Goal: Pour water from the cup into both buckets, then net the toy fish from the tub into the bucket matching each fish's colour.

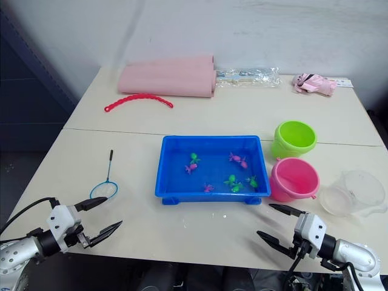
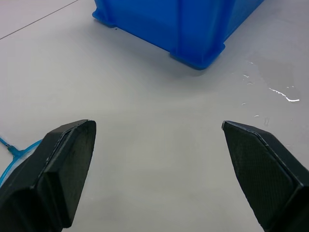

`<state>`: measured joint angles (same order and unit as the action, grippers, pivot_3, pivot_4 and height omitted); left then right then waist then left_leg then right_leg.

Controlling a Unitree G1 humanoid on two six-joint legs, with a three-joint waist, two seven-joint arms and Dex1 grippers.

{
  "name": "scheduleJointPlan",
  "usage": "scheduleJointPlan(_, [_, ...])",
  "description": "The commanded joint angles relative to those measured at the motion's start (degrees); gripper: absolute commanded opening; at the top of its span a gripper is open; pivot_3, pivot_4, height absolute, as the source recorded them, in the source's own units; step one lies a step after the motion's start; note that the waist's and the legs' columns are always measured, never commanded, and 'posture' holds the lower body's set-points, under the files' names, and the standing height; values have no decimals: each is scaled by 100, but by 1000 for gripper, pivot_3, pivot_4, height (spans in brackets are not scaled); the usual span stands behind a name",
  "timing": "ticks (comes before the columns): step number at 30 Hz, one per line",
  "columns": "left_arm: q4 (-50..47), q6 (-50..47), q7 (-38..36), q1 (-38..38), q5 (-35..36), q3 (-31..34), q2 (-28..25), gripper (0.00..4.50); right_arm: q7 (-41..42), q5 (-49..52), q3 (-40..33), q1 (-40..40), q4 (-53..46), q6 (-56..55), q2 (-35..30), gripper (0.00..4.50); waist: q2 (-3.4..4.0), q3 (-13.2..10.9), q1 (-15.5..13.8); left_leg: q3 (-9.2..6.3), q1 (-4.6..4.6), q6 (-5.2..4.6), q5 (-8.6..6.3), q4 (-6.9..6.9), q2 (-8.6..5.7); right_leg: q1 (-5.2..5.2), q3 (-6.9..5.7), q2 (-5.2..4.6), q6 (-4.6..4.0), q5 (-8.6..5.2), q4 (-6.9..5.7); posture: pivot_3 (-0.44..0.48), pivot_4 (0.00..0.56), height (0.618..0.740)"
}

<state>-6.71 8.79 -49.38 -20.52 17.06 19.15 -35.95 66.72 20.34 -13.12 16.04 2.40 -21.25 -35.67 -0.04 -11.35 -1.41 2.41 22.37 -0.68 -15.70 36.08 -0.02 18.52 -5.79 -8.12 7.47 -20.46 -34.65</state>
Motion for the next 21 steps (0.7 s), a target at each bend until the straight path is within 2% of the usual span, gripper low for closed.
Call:
scheduleJointPlan(1, [-276, -155, 27, -71, 337, 65, 98, 4500, 19, 229, -83, 11, -128, 78, -114, 4399, 0, 0, 0, 0, 0, 0, 0, 0, 0, 0, 0, 0, 0, 0, 0, 0, 150, 740])
scheduleJointPlan(4, [-832, -869, 18, -103, 1197, 172, 173, 4500, -148, 475, -252, 62, -399, 452, -143, 4399, -2, -1, 0, 0, 1, -1, 0, 1, 0, 0, 1, -2, 0, 0, -1, 0, 150, 740])
scheduleJointPlan(6, [-1139, -1086, 50, -136, 1358, 166, 169, 4500, -296, 557, -376, 242, -658, 606, -133, 4399, -2, -1, -2, -4, 1, -2, 1, 4, 2, 0, 1, -31, 0, 0, -3, 0, 150, 740])
scheduleJointPlan(13, [-2104, -1899, 227, 370, 1802, -74, 1, 4500, -1152, 1003, -1144, 1264, -1689, 1266, 203, 4399, -1, -1, -53, -7, 3, 0, 4, 2, -5, -2, -3, -7, -1, 0, -3, 0, 150, 740])
scheduleJointPlan(21, [-2607, -2558, 231, 1548, 2045, -1138, 116, 4500, -2659, 1515, -2512, 2773, -2581, 1642, 1480, 4399, 8, 1, -64, -7, 0, 31, -9, -5, -3, 0, 11, 8, -3, -2, -5, 0, 150, 740])
